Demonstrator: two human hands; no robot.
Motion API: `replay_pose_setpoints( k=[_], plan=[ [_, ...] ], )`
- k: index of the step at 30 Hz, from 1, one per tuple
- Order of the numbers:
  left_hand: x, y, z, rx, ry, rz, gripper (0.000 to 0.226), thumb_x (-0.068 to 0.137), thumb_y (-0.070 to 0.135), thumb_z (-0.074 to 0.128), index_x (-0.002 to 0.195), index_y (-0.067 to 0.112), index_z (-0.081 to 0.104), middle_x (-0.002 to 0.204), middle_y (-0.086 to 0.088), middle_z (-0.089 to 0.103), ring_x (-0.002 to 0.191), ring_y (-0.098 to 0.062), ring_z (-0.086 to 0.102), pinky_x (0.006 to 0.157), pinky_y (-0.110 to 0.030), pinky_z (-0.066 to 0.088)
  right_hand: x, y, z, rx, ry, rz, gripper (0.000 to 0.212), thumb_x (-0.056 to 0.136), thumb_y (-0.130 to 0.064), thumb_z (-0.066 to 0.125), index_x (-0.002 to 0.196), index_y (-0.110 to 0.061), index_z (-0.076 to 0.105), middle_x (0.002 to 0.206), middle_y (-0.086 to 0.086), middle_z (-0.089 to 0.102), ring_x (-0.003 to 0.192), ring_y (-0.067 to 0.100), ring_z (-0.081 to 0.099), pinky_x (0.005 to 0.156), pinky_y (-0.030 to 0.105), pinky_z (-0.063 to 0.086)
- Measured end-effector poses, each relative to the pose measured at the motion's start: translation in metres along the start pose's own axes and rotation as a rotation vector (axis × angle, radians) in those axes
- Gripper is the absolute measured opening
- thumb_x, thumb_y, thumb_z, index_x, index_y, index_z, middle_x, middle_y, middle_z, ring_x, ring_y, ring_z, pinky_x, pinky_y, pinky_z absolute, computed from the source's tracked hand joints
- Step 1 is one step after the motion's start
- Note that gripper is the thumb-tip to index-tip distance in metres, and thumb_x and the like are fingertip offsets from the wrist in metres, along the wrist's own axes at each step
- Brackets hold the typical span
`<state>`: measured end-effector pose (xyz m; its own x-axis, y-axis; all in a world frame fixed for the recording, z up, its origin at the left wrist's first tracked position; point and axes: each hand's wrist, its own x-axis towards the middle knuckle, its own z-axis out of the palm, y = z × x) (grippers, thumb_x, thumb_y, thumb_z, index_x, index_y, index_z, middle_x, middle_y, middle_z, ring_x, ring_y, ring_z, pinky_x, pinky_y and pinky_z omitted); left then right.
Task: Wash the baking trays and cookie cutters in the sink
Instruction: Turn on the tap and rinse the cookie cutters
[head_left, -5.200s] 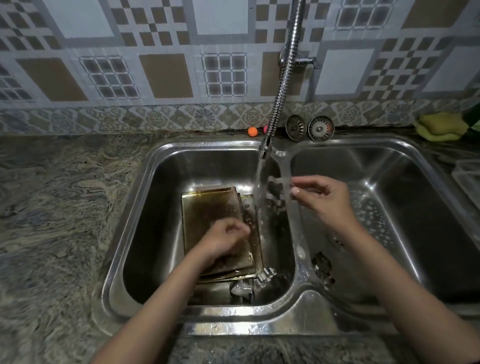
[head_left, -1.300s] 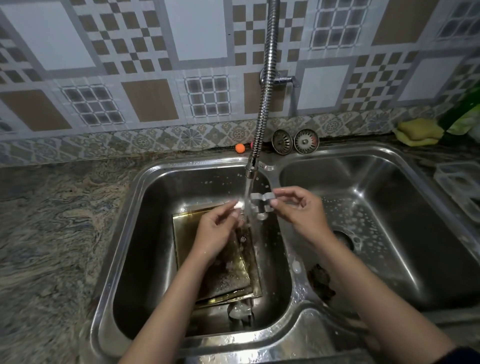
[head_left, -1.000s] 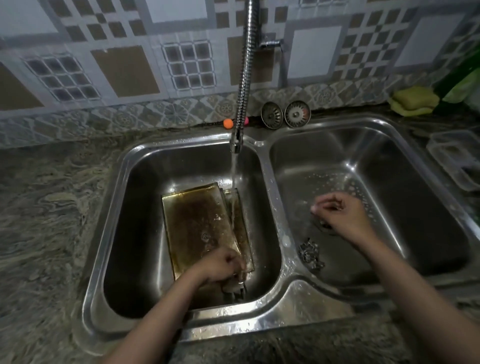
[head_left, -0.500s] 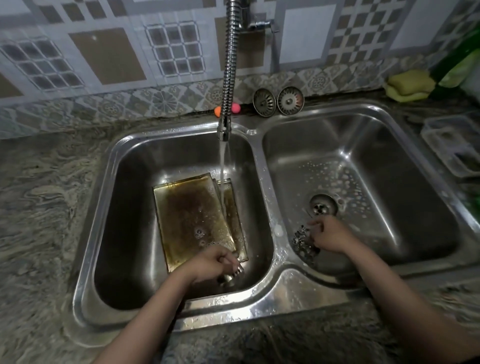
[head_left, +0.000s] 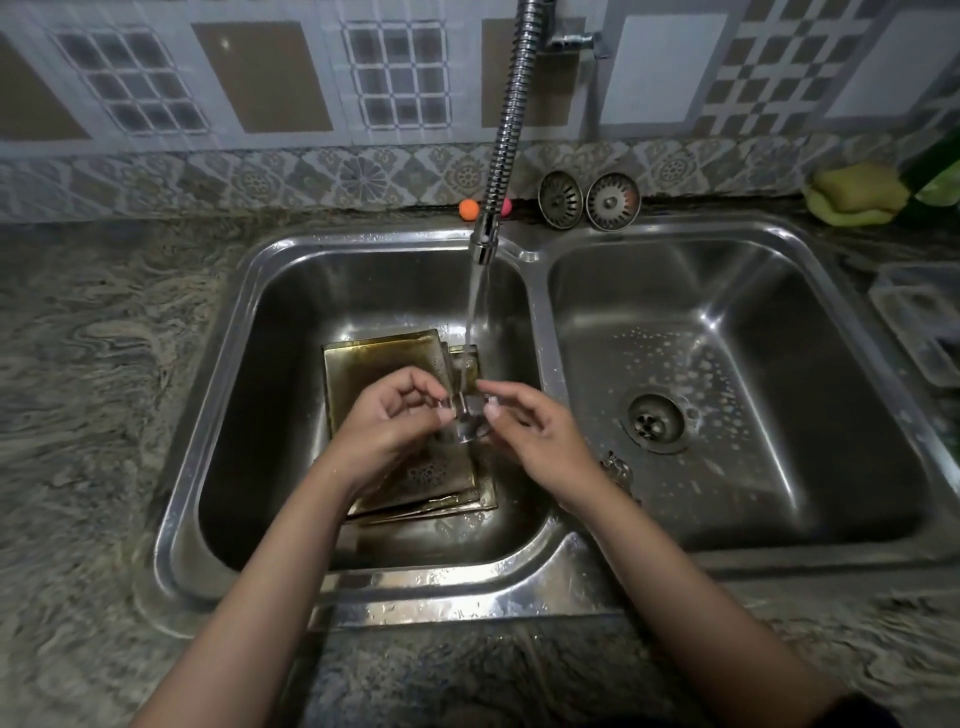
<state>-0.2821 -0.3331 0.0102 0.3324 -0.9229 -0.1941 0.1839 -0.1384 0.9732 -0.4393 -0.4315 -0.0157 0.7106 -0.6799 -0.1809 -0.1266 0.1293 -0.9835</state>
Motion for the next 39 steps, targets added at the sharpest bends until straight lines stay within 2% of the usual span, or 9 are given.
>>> replay_pose_setpoints(
  k=[5, 7, 10, 15, 18, 22, 29, 35, 39],
  plan=[
    [0.018, 0.000, 0.009, 0.068, 0.193, 0.075, 0.016, 0.084, 0.005, 0.065, 0.097, 0.014, 0.062, 0.092, 0.004, 0.065, 0.086, -0.012, 0.062, 0.080, -0.032, 0.051, 0.022, 0.001, 0.001, 0.030, 0.184, -0.105, 0.016, 0.086, -0.014, 0.068, 0.101, -0.020, 0.069, 0.102, 0.006, 0.071, 0.096, 0.021, 0.067, 0.079, 0.033, 0.057],
    [0.026, 0.001, 0.015, 0.109, 0.271, 0.093, 0.019, 0.088, 0.004, 0.061, 0.106, 0.011, 0.063, 0.100, 0.005, 0.066, 0.089, -0.003, 0.064, 0.086, -0.031, 0.053, 0.030, -0.002, 0.001, 0.032, 0.244, -0.114, 0.016, 0.085, -0.014, 0.069, 0.100, -0.021, 0.069, 0.098, 0.005, 0.072, 0.095, 0.021, 0.068, 0.081, 0.035, 0.058],
    [0.040, 0.002, 0.023, 0.197, 0.353, 0.154, 0.023, 0.089, 0.004, 0.060, 0.111, 0.007, 0.064, 0.098, 0.003, 0.067, 0.082, 0.006, 0.063, 0.080, -0.021, 0.053, 0.042, -0.006, 0.000, 0.029, 0.311, -0.126, 0.018, 0.084, -0.014, 0.070, 0.102, -0.018, 0.069, 0.092, 0.003, 0.072, 0.087, 0.014, 0.068, 0.080, 0.032, 0.056],
    [0.058, 0.004, 0.027, 0.235, 0.348, 0.164, 0.023, 0.090, 0.009, 0.060, 0.112, 0.013, 0.067, 0.102, 0.002, 0.070, 0.090, -0.004, 0.064, 0.080, -0.022, 0.054, 0.052, -0.007, -0.008, 0.080, 0.364, -0.144, 0.019, 0.084, -0.015, 0.071, 0.096, -0.029, 0.068, 0.089, 0.009, 0.074, 0.084, 0.021, 0.071, 0.083, 0.044, 0.057],
    [0.066, 0.004, 0.030, 0.180, 0.349, 0.161, 0.023, 0.089, 0.007, 0.061, 0.110, 0.013, 0.067, 0.099, 0.002, 0.070, 0.088, -0.006, 0.064, 0.076, -0.022, 0.053, 0.054, -0.006, -0.013, 0.124, 0.372, -0.127, 0.020, 0.084, -0.014, 0.070, 0.098, -0.029, 0.067, 0.089, 0.008, 0.074, 0.081, 0.019, 0.071, 0.080, 0.038, 0.057],
    [0.069, 0.002, 0.029, 0.144, 0.346, 0.175, 0.023, 0.087, 0.005, 0.063, 0.107, 0.016, 0.067, 0.104, -0.004, 0.070, 0.095, -0.013, 0.066, 0.088, -0.032, 0.054, 0.057, -0.005, -0.011, 0.178, 0.371, -0.101, 0.020, 0.086, -0.012, 0.068, 0.099, -0.026, 0.066, 0.089, 0.005, 0.074, 0.081, 0.016, 0.071, 0.070, 0.027, 0.054],
    [0.064, 0.002, 0.012, 0.088, 0.403, 0.137, 0.023, 0.087, 0.004, 0.063, 0.102, 0.022, 0.068, 0.102, -0.004, 0.071, 0.093, -0.016, 0.066, 0.082, -0.029, 0.054, 0.065, -0.002, 0.003, 0.148, 0.308, -0.124, 0.024, 0.086, -0.012, 0.068, 0.103, -0.030, 0.067, 0.104, 0.007, 0.072, 0.098, 0.022, 0.069, 0.087, 0.044, 0.056],
    [0.054, 0.004, 0.001, 0.093, 0.470, 0.095, 0.023, 0.088, 0.008, 0.062, 0.110, 0.016, 0.067, 0.096, -0.003, 0.072, 0.080, -0.004, 0.068, 0.073, -0.018, 0.055, 0.069, -0.004, 0.015, 0.166, 0.265, -0.096, 0.027, 0.086, -0.006, 0.066, 0.112, -0.015, 0.064, 0.097, -0.001, 0.071, 0.091, 0.012, 0.070, 0.084, 0.034, 0.057],
    [0.055, 0.004, 0.001, 0.082, 0.465, 0.086, 0.022, 0.089, 0.007, 0.062, 0.109, 0.016, 0.068, 0.097, -0.003, 0.072, 0.083, -0.006, 0.070, 0.080, -0.027, 0.057, 0.070, -0.005, 0.015, 0.181, 0.260, -0.078, 0.028, 0.087, -0.006, 0.065, 0.114, -0.012, 0.064, 0.097, 0.006, 0.072, 0.087, 0.014, 0.071, 0.076, 0.026, 0.058]
  ],
)
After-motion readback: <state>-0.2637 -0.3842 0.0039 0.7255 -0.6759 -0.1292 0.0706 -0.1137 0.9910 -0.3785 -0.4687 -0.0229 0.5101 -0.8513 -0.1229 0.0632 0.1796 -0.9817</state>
